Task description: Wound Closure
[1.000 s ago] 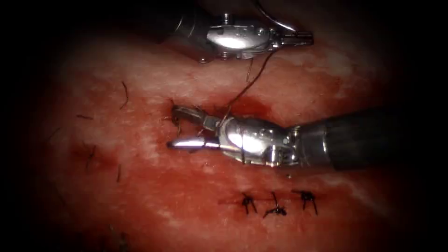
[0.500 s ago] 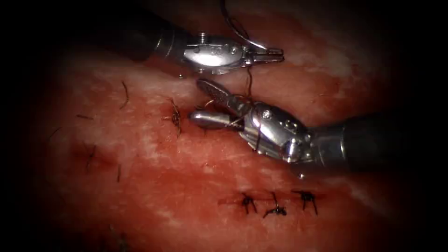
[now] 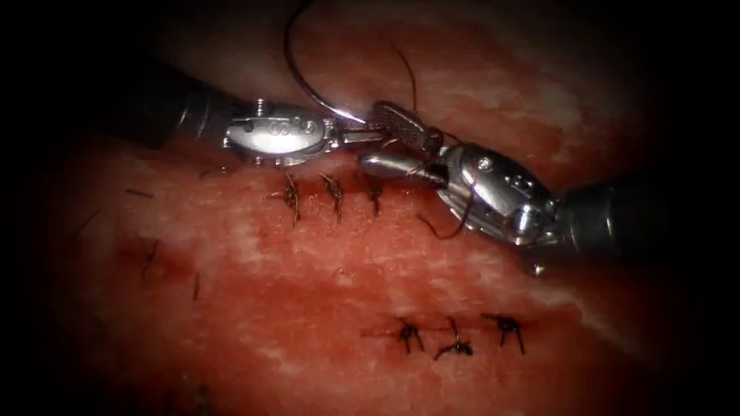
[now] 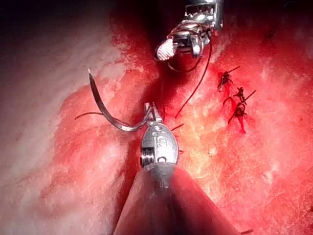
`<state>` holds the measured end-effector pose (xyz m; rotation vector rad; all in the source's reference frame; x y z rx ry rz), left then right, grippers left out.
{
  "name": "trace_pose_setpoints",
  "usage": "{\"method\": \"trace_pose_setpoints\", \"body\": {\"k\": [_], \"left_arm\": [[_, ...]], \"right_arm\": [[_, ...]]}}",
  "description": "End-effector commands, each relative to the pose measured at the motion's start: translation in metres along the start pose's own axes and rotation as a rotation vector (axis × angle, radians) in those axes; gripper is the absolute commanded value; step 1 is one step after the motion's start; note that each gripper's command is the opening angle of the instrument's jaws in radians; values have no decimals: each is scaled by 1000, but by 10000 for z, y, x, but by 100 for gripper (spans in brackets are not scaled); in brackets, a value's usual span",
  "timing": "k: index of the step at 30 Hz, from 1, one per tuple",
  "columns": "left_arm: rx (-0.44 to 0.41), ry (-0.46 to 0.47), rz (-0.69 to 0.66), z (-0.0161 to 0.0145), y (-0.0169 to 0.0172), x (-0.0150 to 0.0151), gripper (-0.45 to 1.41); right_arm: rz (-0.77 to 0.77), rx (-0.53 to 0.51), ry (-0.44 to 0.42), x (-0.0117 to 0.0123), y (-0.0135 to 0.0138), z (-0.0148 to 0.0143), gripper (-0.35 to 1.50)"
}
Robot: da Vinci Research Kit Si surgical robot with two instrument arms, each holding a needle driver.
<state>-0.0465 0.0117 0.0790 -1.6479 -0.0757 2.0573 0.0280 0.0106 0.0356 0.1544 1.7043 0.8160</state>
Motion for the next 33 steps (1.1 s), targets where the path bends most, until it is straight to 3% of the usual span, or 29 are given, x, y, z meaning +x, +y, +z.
{"method": "trace_pose_setpoints", "body": {"k": [1,4,7,13,17,20,22,28,33], "left_arm": [[4,-2,0,2,10,-5,-45],[14,-6,-6,-4,25,-4,-45],[4,-3,-4,-7,56,1,-45],[6,-4,-6,-14,93,14,-45],[7,-6,-9,-25,113,24,-45],[6,-6,-10,-32,120,27,-45],[3,-7,-17,-44,127,30,-45],[2,-8,-25,-57,137,35,-45],[-1,-9,-30,-67,143,44,-45]], "right_arm": [[-11,-28,-4,-6,5,-4,61],[-34,-90,-6,-3,13,-10,61],[-77,-193,-3,1,22,-16,81],[-111,-283,4,9,24,-18,109],[-144,-340,-103,2,21,-13,124],[-161,-360,-178,-7,21,-9,124],[-180,-383,-271,-23,26,-2,126],[-192,-402,-395,-43,45,8,126],[-207,-433,-443,-59,60,7,128]]}}
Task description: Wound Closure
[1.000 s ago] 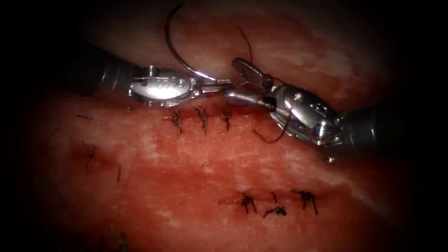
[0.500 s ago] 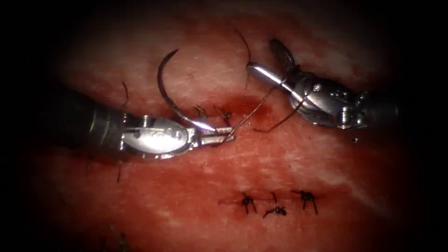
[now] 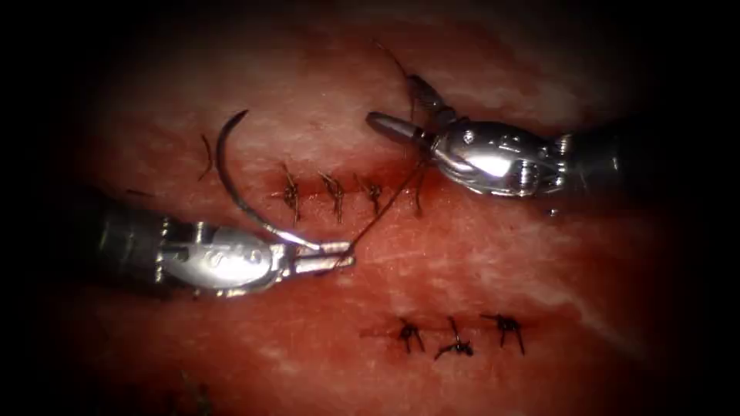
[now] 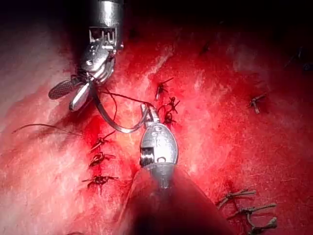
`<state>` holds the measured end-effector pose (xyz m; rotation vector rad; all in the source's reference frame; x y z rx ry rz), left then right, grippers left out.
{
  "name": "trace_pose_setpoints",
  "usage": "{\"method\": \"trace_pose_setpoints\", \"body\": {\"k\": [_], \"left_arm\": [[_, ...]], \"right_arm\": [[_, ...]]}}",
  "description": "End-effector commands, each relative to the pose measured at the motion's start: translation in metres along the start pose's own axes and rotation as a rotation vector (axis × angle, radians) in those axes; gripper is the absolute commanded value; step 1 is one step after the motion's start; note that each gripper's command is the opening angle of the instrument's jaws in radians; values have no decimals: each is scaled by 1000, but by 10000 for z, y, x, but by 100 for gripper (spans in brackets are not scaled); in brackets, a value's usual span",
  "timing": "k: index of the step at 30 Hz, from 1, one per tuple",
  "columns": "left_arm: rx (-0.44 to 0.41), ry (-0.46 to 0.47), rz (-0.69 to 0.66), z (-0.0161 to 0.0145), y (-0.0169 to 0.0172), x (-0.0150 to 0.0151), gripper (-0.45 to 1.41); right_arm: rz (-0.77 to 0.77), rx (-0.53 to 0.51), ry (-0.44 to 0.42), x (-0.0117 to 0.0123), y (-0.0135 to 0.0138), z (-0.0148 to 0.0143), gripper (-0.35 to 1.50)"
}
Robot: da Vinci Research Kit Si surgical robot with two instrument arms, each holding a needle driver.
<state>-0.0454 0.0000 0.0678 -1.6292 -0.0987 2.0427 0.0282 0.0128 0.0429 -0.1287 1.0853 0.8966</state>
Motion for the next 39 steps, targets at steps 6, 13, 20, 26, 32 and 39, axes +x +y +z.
{"method": "trace_pose_setpoints", "body": {"k": [6,13,20,26,32,39], "left_arm": [[10,-6,-14,-6,0,5,-45],[30,-13,-22,-8,-17,7,-45],[37,-24,-26,-2,-38,5,-45],[46,-36,-26,-2,-51,0,-45],[55,-45,-26,-6,-61,-5,-45],[59,-52,-23,-7,-65,-10,-45]], "right_arm": [[-9,-20,-36,-18,6,15,128],[-42,-52,-94,-26,17,27,123],[-57,-87,-148,-29,24,49,123],[-114,-80,-119,-27,25,79,123],[-180,-90,-143,-35,14,100,119],[-224,-123,-159,-36,22,96,116]]}}
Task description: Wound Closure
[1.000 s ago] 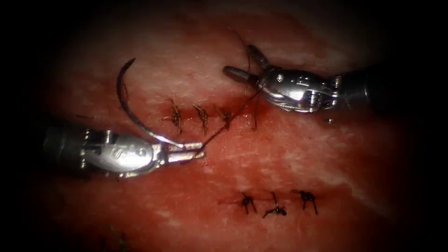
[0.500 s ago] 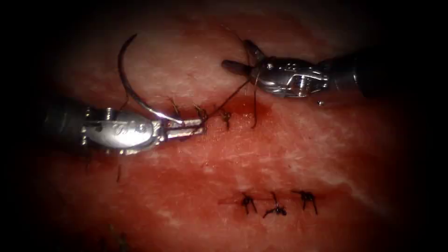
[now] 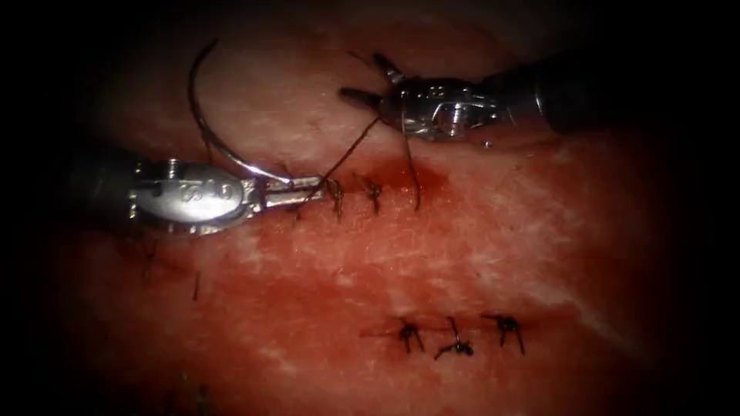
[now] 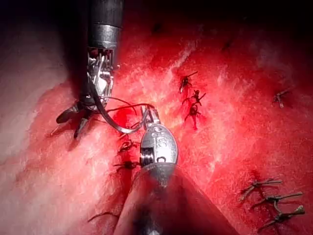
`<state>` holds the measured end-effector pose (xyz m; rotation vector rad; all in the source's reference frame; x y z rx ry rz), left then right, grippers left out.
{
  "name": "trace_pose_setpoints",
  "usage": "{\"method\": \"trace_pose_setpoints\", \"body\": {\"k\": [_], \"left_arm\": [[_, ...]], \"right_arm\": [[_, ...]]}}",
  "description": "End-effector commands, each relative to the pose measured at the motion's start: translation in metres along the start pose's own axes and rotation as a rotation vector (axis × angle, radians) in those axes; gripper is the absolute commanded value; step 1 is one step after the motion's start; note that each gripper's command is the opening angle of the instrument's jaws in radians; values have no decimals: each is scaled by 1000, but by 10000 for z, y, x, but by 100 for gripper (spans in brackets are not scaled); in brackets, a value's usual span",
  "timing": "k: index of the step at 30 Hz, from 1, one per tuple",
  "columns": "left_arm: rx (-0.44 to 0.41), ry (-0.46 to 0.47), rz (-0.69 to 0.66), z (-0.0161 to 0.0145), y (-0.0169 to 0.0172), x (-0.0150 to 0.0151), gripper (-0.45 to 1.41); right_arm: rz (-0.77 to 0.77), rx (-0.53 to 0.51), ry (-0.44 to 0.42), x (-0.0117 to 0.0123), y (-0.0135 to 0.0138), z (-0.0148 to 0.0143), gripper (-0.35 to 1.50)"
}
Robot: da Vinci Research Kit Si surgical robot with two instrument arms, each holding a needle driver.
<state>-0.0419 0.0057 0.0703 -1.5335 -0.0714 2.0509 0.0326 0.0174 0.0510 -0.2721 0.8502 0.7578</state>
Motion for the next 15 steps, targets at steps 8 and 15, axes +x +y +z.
{"method": "trace_pose_setpoints", "body": {"k": [8,15], "left_arm": [[-1,-10,-2,7,4,-13,-45],[2,-13,1,7,5,-16,-45]], "right_arm": [[-89,-35,-67,-3,2,8,114],[-173,-110,-209,-4,3,9,124]]}}
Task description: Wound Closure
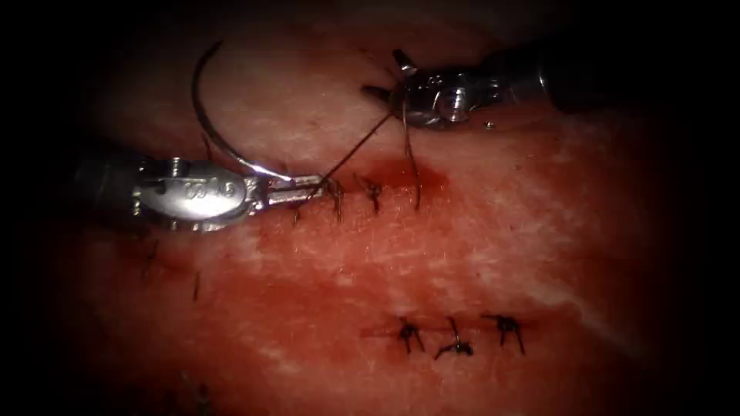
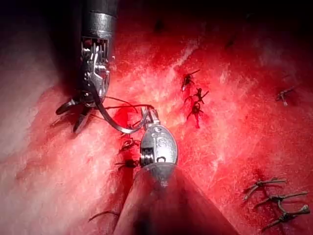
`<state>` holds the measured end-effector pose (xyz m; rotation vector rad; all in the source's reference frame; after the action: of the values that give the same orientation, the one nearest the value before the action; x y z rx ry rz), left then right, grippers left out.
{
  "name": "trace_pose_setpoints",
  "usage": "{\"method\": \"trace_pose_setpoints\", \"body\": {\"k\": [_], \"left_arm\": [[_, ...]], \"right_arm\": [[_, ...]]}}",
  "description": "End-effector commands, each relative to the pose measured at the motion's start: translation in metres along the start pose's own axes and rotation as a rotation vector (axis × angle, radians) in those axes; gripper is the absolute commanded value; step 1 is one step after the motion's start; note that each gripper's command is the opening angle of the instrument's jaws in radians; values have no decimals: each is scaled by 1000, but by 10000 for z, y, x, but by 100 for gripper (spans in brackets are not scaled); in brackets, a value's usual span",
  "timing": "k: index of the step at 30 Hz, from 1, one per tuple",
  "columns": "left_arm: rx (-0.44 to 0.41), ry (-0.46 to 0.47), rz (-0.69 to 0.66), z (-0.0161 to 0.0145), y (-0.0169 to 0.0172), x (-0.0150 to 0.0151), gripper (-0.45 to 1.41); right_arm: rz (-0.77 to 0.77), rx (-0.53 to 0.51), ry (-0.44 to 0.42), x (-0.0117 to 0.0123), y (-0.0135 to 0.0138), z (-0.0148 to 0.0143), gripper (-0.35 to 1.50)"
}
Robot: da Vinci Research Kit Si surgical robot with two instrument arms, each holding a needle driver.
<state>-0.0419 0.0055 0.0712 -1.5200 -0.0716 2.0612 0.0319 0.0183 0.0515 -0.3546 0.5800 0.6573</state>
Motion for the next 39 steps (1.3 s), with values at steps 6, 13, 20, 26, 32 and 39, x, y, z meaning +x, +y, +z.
{"method": "trace_pose_setpoints", "body": {"k": [6,13,20,26,32,39], "left_arm": [[0,-1,-1,5,6,-7,-45],[1,-1,-2,5,6,-7,-45],[-4,-1,-15,-1,-5,-8,-45],[7,-7,-53,-7,-46,-10,-45],[68,-24,-114,4,-129,-10,-45],[152,-43,-129,37,-214,-21,-45]], "right_arm": [[-4,-8,-12,0,-9,9,124],[-20,98,16,-4,-11,13,-35],[-27,128,40,-9,-12,-6,-35],[-16,113,71,-8,-12,-39,-35],[2,101,115,-1,-18,-76,-35],[5,105,136,-1,-36,-101,-35]]}}
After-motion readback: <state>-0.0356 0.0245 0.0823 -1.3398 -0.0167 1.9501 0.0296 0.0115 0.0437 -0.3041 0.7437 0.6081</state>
